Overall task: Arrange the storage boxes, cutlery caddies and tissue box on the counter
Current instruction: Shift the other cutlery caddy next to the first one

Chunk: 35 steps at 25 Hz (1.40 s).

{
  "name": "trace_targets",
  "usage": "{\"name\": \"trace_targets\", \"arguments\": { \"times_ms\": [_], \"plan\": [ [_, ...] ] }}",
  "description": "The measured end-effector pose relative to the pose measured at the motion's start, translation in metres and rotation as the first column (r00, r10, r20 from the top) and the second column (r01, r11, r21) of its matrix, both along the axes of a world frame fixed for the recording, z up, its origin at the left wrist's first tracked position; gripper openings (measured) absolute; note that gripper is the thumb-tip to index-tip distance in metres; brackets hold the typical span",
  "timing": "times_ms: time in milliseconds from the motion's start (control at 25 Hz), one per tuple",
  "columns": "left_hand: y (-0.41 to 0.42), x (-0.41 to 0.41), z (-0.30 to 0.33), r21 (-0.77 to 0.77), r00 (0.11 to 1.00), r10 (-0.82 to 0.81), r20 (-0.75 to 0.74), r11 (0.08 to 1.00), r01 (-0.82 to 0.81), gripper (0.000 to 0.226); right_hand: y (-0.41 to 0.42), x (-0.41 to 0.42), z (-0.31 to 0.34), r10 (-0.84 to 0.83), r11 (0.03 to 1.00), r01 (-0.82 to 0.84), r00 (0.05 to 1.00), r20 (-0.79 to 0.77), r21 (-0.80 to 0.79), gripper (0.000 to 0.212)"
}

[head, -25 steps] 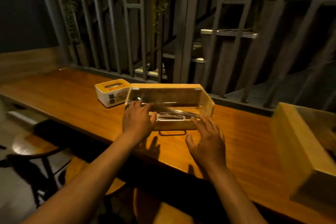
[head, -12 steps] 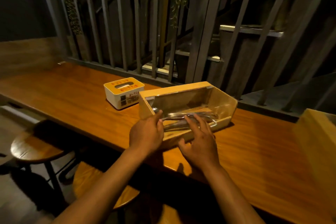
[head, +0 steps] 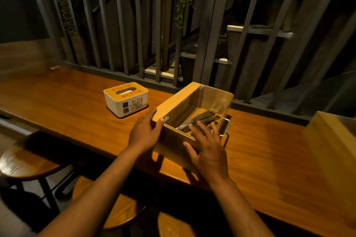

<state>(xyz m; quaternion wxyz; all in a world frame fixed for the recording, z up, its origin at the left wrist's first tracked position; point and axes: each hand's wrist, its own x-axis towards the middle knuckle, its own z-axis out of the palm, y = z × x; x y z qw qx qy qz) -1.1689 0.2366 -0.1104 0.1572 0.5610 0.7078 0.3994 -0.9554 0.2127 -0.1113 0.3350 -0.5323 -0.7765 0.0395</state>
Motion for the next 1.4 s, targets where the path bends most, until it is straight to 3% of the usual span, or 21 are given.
{"name": "trace_targets", "arguments": {
  "times_ms": [120,320,600,1160,1400],
  "plan": [
    [-0.005,0.011,0.002,0.017,0.999,0.048,0.004,0.999,-0.048,0.067,-0.004,0.019,-0.002,-0.015,0.999,0.015,1.000,-0.017,0.035,0.055],
    [-0.013,0.050,-0.003,0.020,0.978,-0.076,0.194,0.997,0.073,0.087,-0.006,0.058,-0.009,-0.073,0.996,0.078,0.989,-0.130,0.037,0.060],
    [-0.026,0.084,-0.003,-0.029,0.982,-0.084,0.169,0.996,0.090,0.115,-0.022,0.090,-0.013,-0.093,0.991,0.109,0.977,-0.193,0.076,0.065],
    [-0.028,0.255,-0.005,-0.001,0.967,-0.188,0.174,0.982,0.191,0.090,-0.058,0.246,-0.012,-0.267,0.951,0.290,0.944,-0.194,0.103,0.060],
    [-0.024,0.304,-0.003,0.003,0.961,-0.218,0.172,0.975,0.221,0.091,-0.059,0.295,-0.011,-0.297,0.948,0.310,0.941,-0.161,0.065,0.061]
  ]
}}
